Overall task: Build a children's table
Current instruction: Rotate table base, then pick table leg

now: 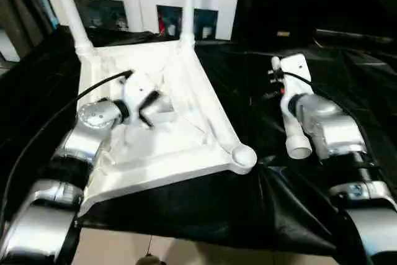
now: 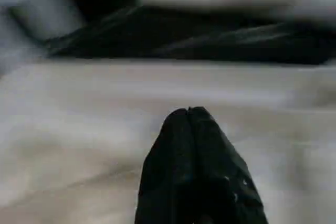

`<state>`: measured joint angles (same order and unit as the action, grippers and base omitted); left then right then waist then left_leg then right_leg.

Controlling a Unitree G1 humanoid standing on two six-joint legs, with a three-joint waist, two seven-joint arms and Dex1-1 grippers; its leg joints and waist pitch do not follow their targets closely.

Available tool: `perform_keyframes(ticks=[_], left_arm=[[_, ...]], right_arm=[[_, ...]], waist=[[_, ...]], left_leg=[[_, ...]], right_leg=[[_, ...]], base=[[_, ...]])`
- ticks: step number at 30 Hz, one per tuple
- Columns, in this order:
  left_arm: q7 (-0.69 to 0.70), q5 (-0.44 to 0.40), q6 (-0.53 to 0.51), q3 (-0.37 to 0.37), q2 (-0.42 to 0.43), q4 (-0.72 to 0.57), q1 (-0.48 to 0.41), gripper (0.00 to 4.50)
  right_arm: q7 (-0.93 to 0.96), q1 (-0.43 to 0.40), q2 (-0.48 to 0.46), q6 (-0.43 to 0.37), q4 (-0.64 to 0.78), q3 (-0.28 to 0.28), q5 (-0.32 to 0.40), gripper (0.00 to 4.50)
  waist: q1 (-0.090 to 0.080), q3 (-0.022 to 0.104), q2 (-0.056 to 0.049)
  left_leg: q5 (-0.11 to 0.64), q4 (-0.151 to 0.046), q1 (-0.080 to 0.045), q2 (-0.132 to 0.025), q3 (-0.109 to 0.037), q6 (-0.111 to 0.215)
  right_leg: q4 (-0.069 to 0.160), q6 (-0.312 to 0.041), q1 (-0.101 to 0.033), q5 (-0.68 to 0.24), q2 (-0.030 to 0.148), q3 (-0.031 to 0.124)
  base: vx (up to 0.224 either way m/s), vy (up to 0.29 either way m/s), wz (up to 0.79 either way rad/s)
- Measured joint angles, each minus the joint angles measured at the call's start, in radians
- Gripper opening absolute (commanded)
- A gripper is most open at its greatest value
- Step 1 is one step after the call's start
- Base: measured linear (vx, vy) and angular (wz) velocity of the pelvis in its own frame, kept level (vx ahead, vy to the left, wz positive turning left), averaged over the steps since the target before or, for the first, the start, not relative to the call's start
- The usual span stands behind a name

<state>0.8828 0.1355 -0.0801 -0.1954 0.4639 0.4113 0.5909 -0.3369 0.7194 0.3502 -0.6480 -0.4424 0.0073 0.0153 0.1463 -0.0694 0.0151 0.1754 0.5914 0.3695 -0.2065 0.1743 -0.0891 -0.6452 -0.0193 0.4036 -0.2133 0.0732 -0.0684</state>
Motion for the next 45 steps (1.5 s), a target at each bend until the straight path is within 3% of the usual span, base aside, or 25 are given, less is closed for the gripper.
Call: perform_keyframes(ticks=[5,8,11,19,25,26,30,32,38,40,41,45], left_arm=[[0.174,0.111,-0.184,-0.096,0.087,-0.228,-0.095,0.0],[0.231,0.115,-0.252,-0.119,0.109,-0.293,-0.113,0.0],[0.249,0.071,-0.293,-0.149,0.12,-0.304,-0.118,0.0],[0.188,-0.048,-0.286,-0.205,0.143,-0.233,-0.109,0.0],[0.167,-0.092,-0.274,-0.205,0.151,-0.198,-0.108,0.0],[0.16,-0.097,-0.266,-0.204,0.153,-0.192,-0.108,0.0],[0.156,-0.103,-0.247,-0.204,0.152,-0.182,-0.107,0.0],[0.145,-0.108,-0.225,-0.204,0.15,-0.165,-0.106,0.0],[0.113,-0.125,-0.195,-0.188,0.145,-0.135,-0.099,0.0],[0.102,-0.109,-0.196,-0.15,0.134,-0.132,-0.097,0.0],[0.108,-0.084,-0.208,-0.125,0.134,-0.141,-0.094,0.34],[0.159,0.008,-0.281,-0.058,0.15,-0.233,-0.075,0.42]], right_arm=[[-0.001,-0.023,0.033,-0.154,0.065,-0.002,0.004,1.17],[0.008,-0.023,0.041,-0.206,0.098,-0.02,0.009,1.45],[0.009,-0.022,0.041,-0.242,0.118,-0.02,0.01,1.61],[0.02,-0.021,0.037,-0.311,0.114,-0.02,0.013,2.21],[0.049,-0.012,0.035,-0.326,0.074,-0.023,0.01,2.65],[0.055,-0.009,0.035,-0.325,0.063,-0.024,0.01,2.89],[0.069,0.017,0.035,-0.318,0.02,-0.028,0.009,3.03],[0.072,0.034,0.037,-0.299,-0.002,-0.032,0.009,3.39],[0.074,0.061,0.037,-0.276,-0.083,-0.034,0.009,3.85],[0.068,0.084,0.042,-0.259,-0.137,-0.034,0.009,4.1],[0.066,0.102,0.046,-0.246,-0.18,-0.034,0.009,4.26],[0.056,0.132,0.051,-0.203,-0.28,-0.038,0.011,4.33]], waist=[[-0.008,-0.001,-0.003],[-0.008,0.0,-0.007],[-0.008,0.0,-0.007],[-0.008,0.0,-0.007],[-0.008,0.0,-0.007],[-0.008,0.0,-0.007],[-0.008,0.0,-0.007],[-0.008,0.0,-0.007],[-0.008,0.0,-0.007],[-0.008,0.0,-0.007],[-0.008,0.0,-0.007],[-0.008,0.0,-0.007]], left_leg=[[-0.002,0.0,-0.002,-0.001,-0.001,-0.003],[-0.002,0.0,-0.003,0.0,0.0,-0.003],[-0.002,0.0,-0.002,0.0,0.0,-0.003],[-0.002,-0.001,-0.002,0.0,-0.001,-0.003],[-0.002,0.0,-0.002,0.0,-0.001,-0.003],[-0.002,0.0,-0.002,0.0,-0.001,-0.003],[-0.002,0.0,-0.002,0.0,-0.001,-0.003],[-0.003,0.0,-0.002,0.0,-0.001,-0.004],[-0.004,0.0,-0.002,0.0,-0.001,-0.007],[-0.005,0.0,-0.002,0.0,-0.002,-0.008],[-0.005,0.0,-0.002,0.0,-0.002,-0.008],[-0.005,0.0,-0.001,0.0,-0.001,-0.008]], right_leg=[[-0.002,0.0,0.0,0.0,-0.001,0.001],[-0.002,0.0,0.0,0.0,-0.001,0.001],[-0.002,0.0,0.0,0.001,-0.001,0.002],[-0.001,0.001,0.0,0.0,-0.002,0.002],[-0.002,0.001,0.0,0.001,-0.002,0.002],[-0.002,0.001,0.0,0.001,-0.002,0.002],[-0.002,0.001,0.0,0.001,-0.002,0.002],[-0.002,0.001,0.0,0.001,-0.002,0.001],[-0.002,0.0,0.0,0.003,-0.002,0.001],[-0.002,0.0,0.0,0.004,-0.002,0.001],[-0.002,-0.001,0.0,0.004,-0.002,0.001],[-0.002,-0.001,0.0,0.004,-0.002,0.001]], base=[[0.0,0.0,0.0],[0.0,0.0,0.0],[0.0,0.0,0.0],[0.0,0.0,0.0],[0.0,0.0,0.0],[0.0,0.0,0.0],[0.0,0.0,0.0],[0.0,0.0,0.0],[0.0,0.0,0.0],[0.0,0.0,0.0],[0.0,0.0,0.0],[0.0,0.0,0.0]])
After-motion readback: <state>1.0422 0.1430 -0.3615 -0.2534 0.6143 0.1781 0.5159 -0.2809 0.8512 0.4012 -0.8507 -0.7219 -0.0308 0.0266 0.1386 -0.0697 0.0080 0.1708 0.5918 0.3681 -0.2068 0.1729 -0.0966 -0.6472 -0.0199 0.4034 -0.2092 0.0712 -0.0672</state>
